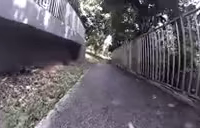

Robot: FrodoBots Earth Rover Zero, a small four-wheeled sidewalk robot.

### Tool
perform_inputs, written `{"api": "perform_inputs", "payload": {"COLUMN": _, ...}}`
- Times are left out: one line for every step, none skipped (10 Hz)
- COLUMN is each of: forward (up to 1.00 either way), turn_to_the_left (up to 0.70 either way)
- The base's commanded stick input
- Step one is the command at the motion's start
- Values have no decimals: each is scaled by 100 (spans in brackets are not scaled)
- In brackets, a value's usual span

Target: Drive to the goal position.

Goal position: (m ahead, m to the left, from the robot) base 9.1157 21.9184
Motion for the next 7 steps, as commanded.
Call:
{"api": "perform_inputs", "payload": {"forward": 100, "turn_to_the_left": 0}}
{"api": "perform_inputs", "payload": {"forward": 100, "turn_to_the_left": 0}}
{"api": "perform_inputs", "payload": {"forward": 100, "turn_to_the_left": 0}}
{"api": "perform_inputs", "payload": {"forward": 100, "turn_to_the_left": 0}}
{"api": "perform_inputs", "payload": {"forward": 100, "turn_to_the_left": 0}}
{"api": "perform_inputs", "payload": {"forward": 100, "turn_to_the_left": -37}}
{"api": "perform_inputs", "payload": {"forward": 100, "turn_to_the_left": -39}}
